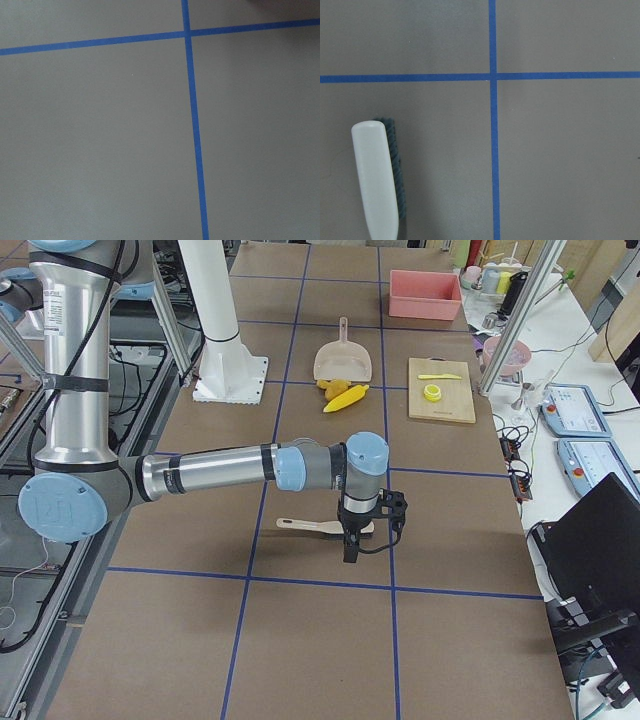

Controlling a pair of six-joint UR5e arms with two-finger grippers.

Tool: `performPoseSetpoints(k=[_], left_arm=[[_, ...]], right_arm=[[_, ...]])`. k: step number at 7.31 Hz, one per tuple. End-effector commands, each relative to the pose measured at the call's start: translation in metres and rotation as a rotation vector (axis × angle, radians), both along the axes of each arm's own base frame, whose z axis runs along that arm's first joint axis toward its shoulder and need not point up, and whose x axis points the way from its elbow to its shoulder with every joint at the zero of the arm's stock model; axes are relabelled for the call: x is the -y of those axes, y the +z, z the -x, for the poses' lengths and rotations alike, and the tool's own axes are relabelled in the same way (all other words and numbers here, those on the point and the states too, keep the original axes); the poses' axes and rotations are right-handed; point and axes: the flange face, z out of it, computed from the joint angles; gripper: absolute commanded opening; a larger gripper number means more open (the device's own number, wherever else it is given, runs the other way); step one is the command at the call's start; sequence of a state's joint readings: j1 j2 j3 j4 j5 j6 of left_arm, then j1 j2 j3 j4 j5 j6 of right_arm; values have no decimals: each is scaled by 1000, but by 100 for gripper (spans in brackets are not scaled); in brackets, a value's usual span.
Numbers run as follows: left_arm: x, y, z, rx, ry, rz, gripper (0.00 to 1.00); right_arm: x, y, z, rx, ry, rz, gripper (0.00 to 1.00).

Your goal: Sweep and dump trash into bin

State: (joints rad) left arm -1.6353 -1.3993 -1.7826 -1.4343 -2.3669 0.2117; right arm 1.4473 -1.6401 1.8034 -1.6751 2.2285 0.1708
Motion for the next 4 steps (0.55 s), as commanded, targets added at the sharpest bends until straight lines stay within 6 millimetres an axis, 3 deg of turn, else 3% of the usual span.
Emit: performPoseSetpoints(k=[1,4], left_arm=[[-1,1,0,0,3,-3,99],[-1,0,0,0,3,-4,99]], right_arm=[[1,-7,0,8,2,-11,100],[0,-8,1,32,2,-8,100]])
